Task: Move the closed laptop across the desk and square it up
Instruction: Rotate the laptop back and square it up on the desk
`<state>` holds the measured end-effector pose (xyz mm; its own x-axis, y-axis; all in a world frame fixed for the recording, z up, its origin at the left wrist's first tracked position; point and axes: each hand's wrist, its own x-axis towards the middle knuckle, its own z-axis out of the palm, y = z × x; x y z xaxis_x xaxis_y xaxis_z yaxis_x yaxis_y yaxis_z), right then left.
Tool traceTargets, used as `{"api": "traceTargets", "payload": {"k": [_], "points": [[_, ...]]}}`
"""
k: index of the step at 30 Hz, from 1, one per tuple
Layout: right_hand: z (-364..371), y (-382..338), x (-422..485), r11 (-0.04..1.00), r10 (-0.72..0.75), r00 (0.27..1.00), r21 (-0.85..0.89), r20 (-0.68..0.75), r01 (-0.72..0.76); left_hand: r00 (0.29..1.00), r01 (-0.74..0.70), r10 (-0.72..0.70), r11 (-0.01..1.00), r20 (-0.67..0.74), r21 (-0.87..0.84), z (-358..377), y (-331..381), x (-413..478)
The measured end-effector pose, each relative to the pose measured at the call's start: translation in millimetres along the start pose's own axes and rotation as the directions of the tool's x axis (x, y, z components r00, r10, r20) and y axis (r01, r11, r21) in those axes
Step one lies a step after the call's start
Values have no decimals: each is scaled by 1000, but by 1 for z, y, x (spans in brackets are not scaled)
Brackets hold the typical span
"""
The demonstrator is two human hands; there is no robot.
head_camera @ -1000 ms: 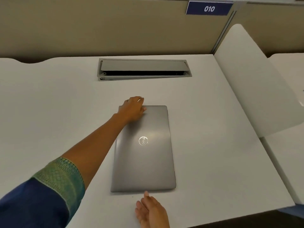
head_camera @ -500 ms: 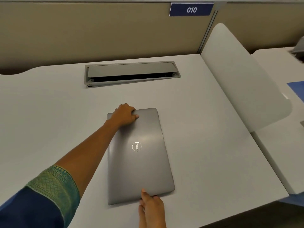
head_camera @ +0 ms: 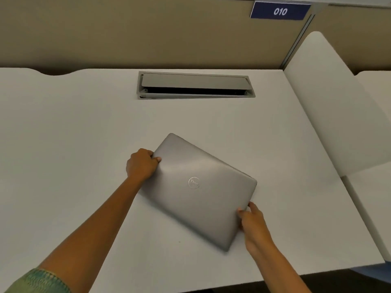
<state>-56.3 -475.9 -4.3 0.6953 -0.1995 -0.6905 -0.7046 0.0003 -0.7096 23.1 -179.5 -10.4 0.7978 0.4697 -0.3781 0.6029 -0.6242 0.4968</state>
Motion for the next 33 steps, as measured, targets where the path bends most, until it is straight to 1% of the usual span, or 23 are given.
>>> {"api": "traceTargets", "payload": {"k": [4, 8, 12, 18, 21, 33], "points": [[-9, -36, 26, 981, -42, 998, -190, 46, 50, 993, 114, -118, 985, -24, -129, -4, -24, -40], [-9, -55, 44, 947, -78, 993, -304, 89, 102, 983, 166, -179, 953, -29, -255, -1, -34, -70], [-9, -61, 59, 920, -110, 990, -368, 94, 137, 973, 205, -228, 925, -38, -319, 4, -41, -85], [-10, -61, 72, 898, -146, 987, -408, 69, 161, 968, 216, -247, 914, -50, -344, 12, -39, -96], [-10, -60, 73, 894, -150, 988, -421, 44, 154, 968, 210, -242, 924, -64, -320, 12, -37, -94], [-7, -53, 81, 855, -193, 981, -486, 30, 183, 968, 201, -233, 944, -96, -263, 15, -38, -87]]}}
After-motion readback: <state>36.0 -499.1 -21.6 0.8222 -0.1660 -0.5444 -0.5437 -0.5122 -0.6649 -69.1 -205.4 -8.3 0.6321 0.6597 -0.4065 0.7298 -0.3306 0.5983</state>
